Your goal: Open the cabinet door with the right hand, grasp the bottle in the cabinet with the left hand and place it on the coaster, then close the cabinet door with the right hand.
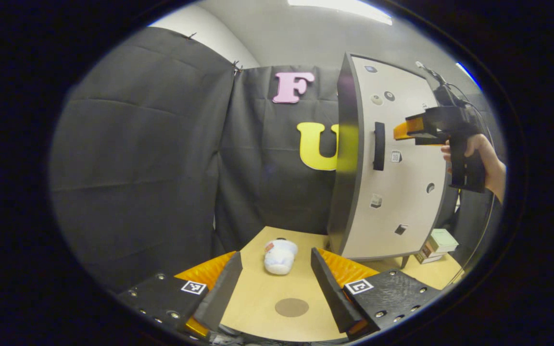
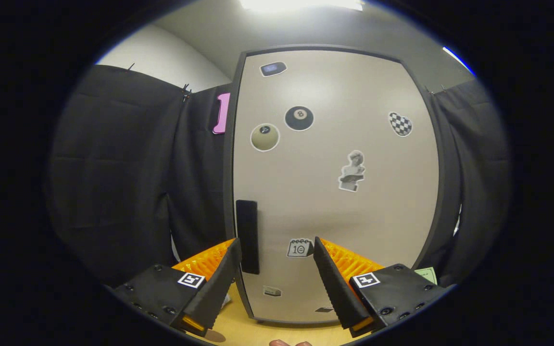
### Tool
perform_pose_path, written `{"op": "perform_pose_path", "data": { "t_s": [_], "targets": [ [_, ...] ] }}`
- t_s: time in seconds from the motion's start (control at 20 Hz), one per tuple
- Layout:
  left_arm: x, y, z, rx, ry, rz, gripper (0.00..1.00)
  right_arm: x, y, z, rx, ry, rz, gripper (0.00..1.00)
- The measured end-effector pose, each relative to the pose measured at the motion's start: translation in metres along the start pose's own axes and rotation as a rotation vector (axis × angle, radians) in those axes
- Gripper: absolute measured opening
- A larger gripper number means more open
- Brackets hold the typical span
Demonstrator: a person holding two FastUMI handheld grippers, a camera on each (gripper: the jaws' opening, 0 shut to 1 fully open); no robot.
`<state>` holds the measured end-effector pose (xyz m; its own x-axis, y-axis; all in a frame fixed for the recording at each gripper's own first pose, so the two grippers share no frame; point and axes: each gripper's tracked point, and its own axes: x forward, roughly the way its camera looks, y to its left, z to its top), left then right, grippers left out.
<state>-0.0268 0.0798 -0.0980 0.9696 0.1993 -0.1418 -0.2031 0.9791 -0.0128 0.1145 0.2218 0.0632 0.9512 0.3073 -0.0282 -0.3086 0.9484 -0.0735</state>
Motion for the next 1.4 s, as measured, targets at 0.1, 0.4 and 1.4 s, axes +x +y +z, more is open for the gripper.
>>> {"op": "perform_pose_path", "data": {
  "t_s": [0.1,0.4,1.4],
  "targets": [
    [-0.001,0.009,-0.006,-0.011,0.010,0.014,0.87,0.012,0.011,-0.004,-0.012,0.015,0.003,0.98],
    [-0.011,0.039,-0.019,-0.020,0.036,0.081,0.89,0.041,0.021,-0.023,-0.058,0.076,-0.060,0.98],
    [-0.029,0.083,-0.033,-0.004,0.066,0.164,0.87,0.069,0.029,-0.030,0.043,0.116,-0.080,0.19]
  ]
}}
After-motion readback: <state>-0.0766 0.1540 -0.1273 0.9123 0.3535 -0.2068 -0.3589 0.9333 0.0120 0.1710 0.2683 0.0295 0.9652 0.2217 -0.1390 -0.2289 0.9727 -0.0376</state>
